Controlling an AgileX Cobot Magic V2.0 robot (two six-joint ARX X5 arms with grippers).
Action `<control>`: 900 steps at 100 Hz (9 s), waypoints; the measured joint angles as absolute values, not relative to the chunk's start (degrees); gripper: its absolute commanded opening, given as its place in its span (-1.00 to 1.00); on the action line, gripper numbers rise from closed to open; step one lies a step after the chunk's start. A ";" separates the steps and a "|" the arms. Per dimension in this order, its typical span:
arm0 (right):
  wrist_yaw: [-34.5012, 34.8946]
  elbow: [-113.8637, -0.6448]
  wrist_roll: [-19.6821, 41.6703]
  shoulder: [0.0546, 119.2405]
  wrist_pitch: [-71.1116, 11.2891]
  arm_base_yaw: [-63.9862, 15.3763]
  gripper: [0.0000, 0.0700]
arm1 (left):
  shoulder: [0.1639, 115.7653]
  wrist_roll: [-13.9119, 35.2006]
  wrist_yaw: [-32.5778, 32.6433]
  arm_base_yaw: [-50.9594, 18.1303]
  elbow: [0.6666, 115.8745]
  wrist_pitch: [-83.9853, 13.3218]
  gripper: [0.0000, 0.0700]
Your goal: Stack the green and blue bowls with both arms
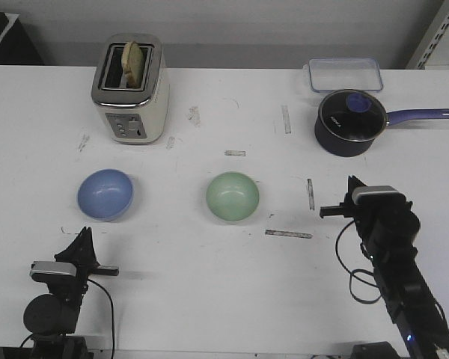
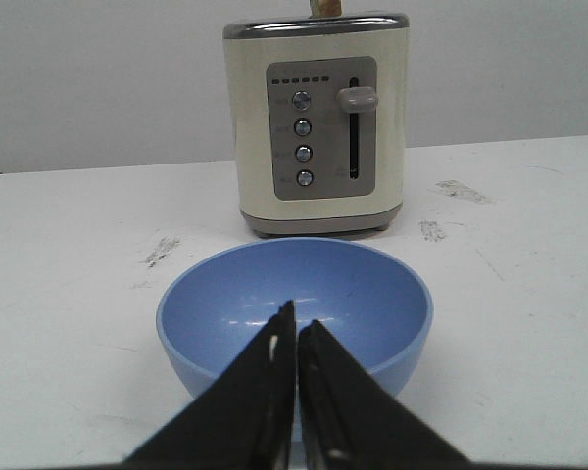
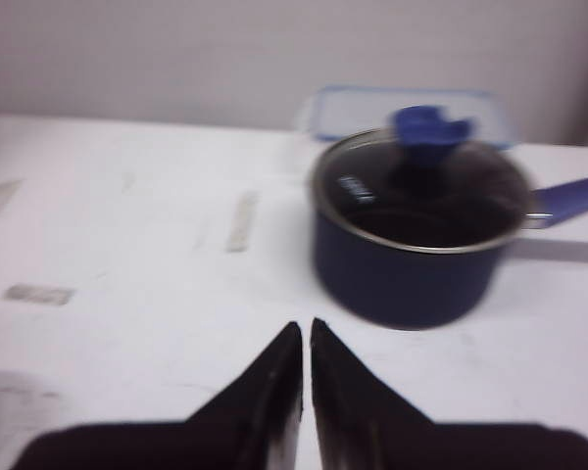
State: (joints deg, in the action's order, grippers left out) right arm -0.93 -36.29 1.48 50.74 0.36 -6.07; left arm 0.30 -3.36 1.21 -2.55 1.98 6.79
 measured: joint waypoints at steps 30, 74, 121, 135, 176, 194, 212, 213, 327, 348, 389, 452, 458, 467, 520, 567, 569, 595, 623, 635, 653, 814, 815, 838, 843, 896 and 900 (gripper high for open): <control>-0.95 -22.15 1.26 34.57 2.81 -1.02 -0.99 | 0.30 -3.36 1.21 -2.55 1.98 6.79 -0.99; -0.91 -19.31 1.23 18.94 -0.60 -1.02 -0.99 | 0.30 -3.36 1.21 -2.55 1.98 6.79 -0.99; -0.93 -19.31 1.23 15.70 -0.58 -1.02 -0.99 | 0.30 -3.36 1.21 -2.55 1.98 6.79 -0.99; -0.93 -19.31 1.23 15.70 -0.58 -1.02 -0.99 | 0.30 -3.36 1.21 -2.55 1.98 6.79 -0.99; -0.93 -19.31 1.23 15.70 -0.58 -1.02 -0.99 | 0.51 3.40 1.19 -2.55 2.81 4.67 -0.99; -0.93 -19.31 1.23 15.70 -0.58 -1.02 -0.99 | 3.40 3.90 1.69 -2.55 9.82 0.03 -0.99; -0.93 -19.31 1.23 15.70 -0.58 -1.02 -0.99 | 10.41 0.54 2.87 -2.55 16.73 -3.03 -0.99; -0.93 -19.31 1.23 15.70 -0.58 -1.02 -0.99 | 10.90 0.34 2.90 -2.55 17.04 -3.16 -0.99; -0.93 -19.31 1.23 15.70 -0.58 -1.02 -0.99 | 62.78 11.22 2.48 1.67 55.11 -25.47 -0.99; -0.93 -19.31 1.23 15.70 -0.58 -1.02 -0.99 | 68.38 11.64 -5.08 8.21 60.34 -32.60 -0.99; -0.93 -19.31 1.23 15.70 -0.58 -1.02 -0.99 | 75.46 14.31 -18.22 21.04 60.84 -33.85 0.08; -0.93 -19.31 1.23 15.70 -0.58 -1.02 -0.99 | 82.61 14.37 -18.26 17.67 60.86 -31.22 0.27; -0.93 -19.31 1.23 15.70 -0.58 -1.02 -0.99 | 83.29 14.37 -17.76 17.32 60.88 -30.48 0.25; -0.93 -19.31 1.23 15.70 -0.58 -1.02 -0.99 | 84.14 14.37 -16.12 16.62 60.90 -30.50 0.19; -0.93 -19.31 1.23 15.70 -0.58 -1.02 -0.99 | 85.49 14.52 -14.46 15.14 60.90 -31.88 -1.00; -0.93 -19.31 1.23 15.70 -0.58 -1.02 -0.99 | 85.54 17.87 -12.91 5.30 71.40 -39.77 -1.00; -0.93 -19.31 1.23 15.70 -0.58 -1.02 -0.99 | 85.54 18.04 -12.60 4.54 71.94 -39.79 -1.00; -0.93 -19.31 1.23 15.70 -0.58 -1.02 -0.99 | 85.54 21.85 -10.33 -6.70 75.37 -38.00 -0.99; -0.93 -19.31 1.23 15.70 -0.58 -1.02 -0.99 | 89.45 26.79 -10.31 -18.11 77.91 -33.67 -1.00; -0.93 -19.31 1.23 15.70 -0.58 -1.02 -0.99 | 93.78 27.57 -10.31 -22.17 81.25 -33.63 -0.99; -0.93 -19.31 1.23 15.70 -0.58 -1.02 -0.99 | 99.46 27.83 -10.28 -27.55 86.70 -33.43 -0.99; -0.93 -19.31 1.23 15.70 -0.58 -1.02 -0.99 | 85.08 4.27 -7.99 -29.56 73.91 -12.16 -0.20; -0.93 -19.31 1.23 15.70 -0.58 -1.02 -0.99 | 84.62 3.92 -7.92 -29.45 73.25 -11.35 -0.20; -0.93 -19.31 1.23 15.70 -0.58 -1.02 -0.99 | 73.32 0.86 -7.86 -25.76 56.21 8.23 -0.69; -0.93 -19.31 1.23 15.70 -0.58 -1.02 -0.99 | 71.05 0.75 -7.86 -24.67 52.62 10.72 -0.75; -0.93 -19.31 1.23 15.70 -0.58 -1.02 -0.99 | 46.76 0.78 -4.14 -10.48 29.12 11.14 -1.00; -0.93 -19.31 1.23 15.70 -0.58 -1.02 -0.99 | 44.51 0.78 -4.12 -9.43 27.75 11.14 -1.00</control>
